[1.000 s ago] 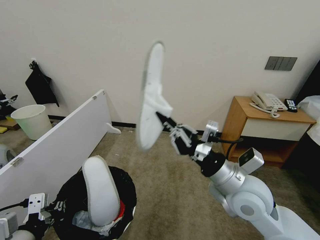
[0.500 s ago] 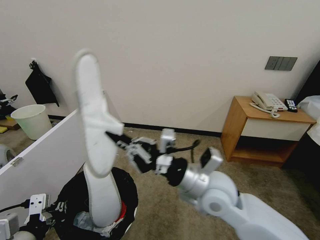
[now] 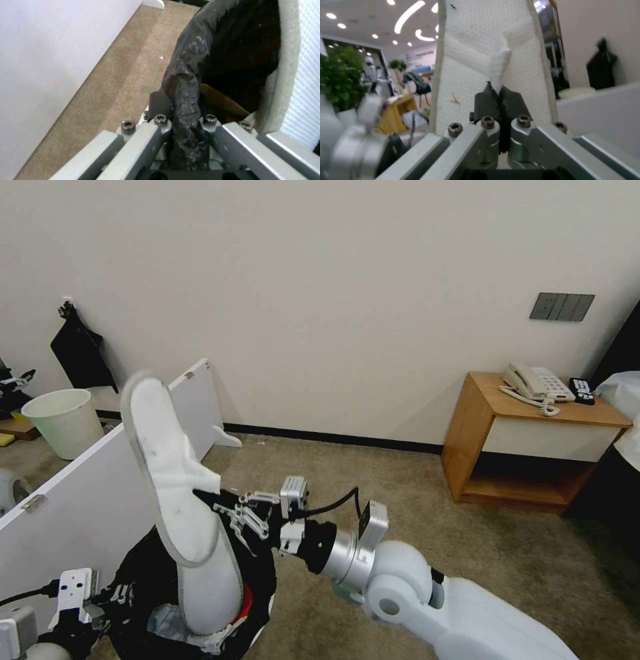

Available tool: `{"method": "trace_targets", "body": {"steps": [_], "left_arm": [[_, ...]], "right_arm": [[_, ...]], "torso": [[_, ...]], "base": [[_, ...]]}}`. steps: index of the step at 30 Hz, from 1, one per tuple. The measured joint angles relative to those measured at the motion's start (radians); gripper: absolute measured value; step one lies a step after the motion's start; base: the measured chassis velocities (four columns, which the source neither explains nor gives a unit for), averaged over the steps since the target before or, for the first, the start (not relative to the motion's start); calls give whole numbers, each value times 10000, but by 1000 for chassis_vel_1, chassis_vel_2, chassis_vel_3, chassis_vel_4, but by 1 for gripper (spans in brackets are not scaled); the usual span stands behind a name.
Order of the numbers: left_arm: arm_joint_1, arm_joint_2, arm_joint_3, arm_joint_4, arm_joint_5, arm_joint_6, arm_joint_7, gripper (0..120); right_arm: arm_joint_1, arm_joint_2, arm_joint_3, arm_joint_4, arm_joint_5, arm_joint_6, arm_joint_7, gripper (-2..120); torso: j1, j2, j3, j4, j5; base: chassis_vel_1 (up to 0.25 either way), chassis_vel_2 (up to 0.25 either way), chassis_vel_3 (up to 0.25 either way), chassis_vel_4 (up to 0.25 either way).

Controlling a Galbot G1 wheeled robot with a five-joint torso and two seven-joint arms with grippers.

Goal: Pick up the trash bin, then pick up the garbage from the floor and place it into the trash bin.

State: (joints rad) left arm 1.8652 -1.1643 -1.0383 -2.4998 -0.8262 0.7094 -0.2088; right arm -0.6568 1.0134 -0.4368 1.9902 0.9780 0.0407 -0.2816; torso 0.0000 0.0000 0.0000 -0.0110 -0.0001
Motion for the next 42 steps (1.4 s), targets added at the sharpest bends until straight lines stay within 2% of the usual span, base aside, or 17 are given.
{"method": "trace_targets", "body": {"steps": [11,42], "left_arm": [[-21,36,-26,-7,-101,12,-6,3],[-75,75,-118,-3,-283,50,-79,3]], "right_arm": [[-804,40,-250,-802,-714,227,-117,0],[-1302,-82,-776,-1052,-1487,320,122,0]], "torso": [[0,0,0,1,1],[0,0,-1,1,1]], "base": [[0,0,0,0],[0,0,0,0]]}}
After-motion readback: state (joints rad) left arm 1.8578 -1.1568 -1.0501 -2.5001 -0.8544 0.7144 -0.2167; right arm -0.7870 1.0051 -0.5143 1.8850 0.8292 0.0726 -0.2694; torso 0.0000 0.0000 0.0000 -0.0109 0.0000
